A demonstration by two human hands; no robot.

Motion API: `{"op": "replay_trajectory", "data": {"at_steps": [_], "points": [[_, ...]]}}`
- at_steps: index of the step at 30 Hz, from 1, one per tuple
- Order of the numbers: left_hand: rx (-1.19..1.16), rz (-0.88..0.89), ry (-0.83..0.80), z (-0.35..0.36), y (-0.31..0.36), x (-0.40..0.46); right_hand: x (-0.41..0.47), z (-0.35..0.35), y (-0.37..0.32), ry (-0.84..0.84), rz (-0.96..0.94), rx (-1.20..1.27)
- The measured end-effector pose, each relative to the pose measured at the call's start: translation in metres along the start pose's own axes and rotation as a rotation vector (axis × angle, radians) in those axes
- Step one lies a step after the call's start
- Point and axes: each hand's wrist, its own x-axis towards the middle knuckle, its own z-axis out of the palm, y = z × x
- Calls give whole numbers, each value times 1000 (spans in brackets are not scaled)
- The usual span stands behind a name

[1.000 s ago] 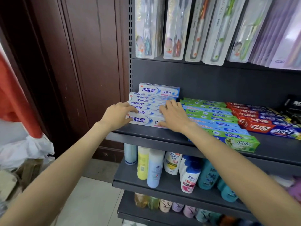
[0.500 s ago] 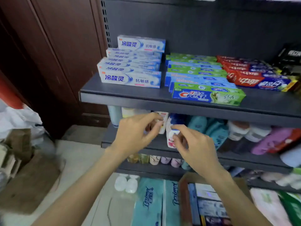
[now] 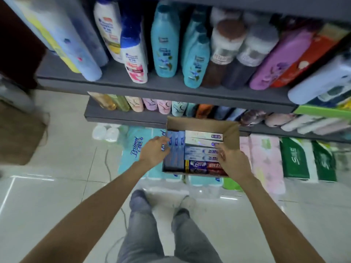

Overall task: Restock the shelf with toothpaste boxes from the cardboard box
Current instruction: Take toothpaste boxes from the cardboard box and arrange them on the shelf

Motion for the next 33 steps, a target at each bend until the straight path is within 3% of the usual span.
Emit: {"op": "replay_trajectory", "data": {"at_steps": [4, 7, 13, 19, 22, 25, 29, 33], "points": [[63, -80, 87, 54, -5, 15, 34, 45, 34, -89, -109, -27], [-86, -199, 167, 69, -18, 37, 70, 86, 48, -163, -185, -48], [-245, -195, 250, 84, -45, 59, 142, 154, 45, -253, -357, -212], [-259, -208, 265, 87, -48, 64, 196, 201, 25, -293, -709, -610], [-258, -218, 242, 86, -49, 64, 210, 207, 27, -328, -820, -847], [-252, -228, 233, 86, -51, 64, 211, 200, 31, -303, -913, -935], [-245, -228, 239, 85, -50, 63, 195, 200, 30, -174, -873, -900], [-247, -228, 231, 85, -48, 61, 184, 199, 21, -198, -789, -867]]}}
